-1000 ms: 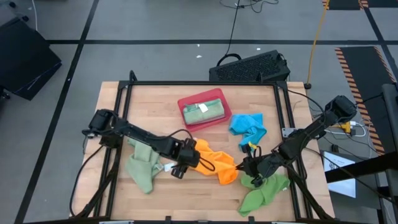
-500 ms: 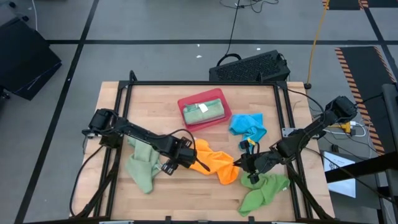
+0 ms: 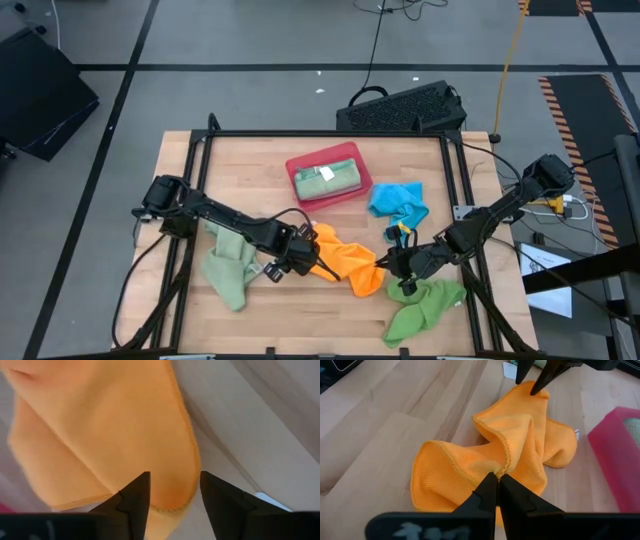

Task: Fold microfiber towels
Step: Fold the yellow microfiber cloth

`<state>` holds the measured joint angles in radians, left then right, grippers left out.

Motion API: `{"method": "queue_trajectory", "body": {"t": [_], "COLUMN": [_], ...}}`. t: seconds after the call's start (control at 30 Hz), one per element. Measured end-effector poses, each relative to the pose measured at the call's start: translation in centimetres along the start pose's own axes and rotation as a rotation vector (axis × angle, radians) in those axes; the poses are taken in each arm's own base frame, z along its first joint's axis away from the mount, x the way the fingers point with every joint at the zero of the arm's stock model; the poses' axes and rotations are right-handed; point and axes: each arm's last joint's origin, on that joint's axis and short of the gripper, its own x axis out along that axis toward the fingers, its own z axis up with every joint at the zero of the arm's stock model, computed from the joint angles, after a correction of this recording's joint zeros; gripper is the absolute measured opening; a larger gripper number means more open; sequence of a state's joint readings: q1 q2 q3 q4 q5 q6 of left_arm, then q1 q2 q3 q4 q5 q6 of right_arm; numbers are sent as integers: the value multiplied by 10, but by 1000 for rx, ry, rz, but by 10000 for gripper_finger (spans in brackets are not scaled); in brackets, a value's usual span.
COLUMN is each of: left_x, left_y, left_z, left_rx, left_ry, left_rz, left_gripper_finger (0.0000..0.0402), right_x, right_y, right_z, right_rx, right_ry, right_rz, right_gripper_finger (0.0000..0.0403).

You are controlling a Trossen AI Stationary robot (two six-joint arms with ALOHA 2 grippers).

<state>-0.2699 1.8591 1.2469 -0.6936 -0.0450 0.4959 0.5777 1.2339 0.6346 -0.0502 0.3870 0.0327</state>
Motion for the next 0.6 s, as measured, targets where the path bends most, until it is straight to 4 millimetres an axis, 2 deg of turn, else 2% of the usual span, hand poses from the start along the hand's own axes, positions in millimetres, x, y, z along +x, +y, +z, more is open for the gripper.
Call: {"method": "queue_trajectory", "body": {"t": [0.27,0.6], "left_x": [0,0], "left_y": [-3,0], "left_z": [-5,-10], "left_rx": [4,-71], "left_ry": [39,104], "left_rz": [-49,6], "left_gripper_finger": [164,163], "right_x": [0,0], "right_y": [0,0], "right_z": [0,0], "right_rx": [-1,-3], "right_ry": [0,3], "right_rz": [0,0], "right_gripper_finger": [4,4]}}
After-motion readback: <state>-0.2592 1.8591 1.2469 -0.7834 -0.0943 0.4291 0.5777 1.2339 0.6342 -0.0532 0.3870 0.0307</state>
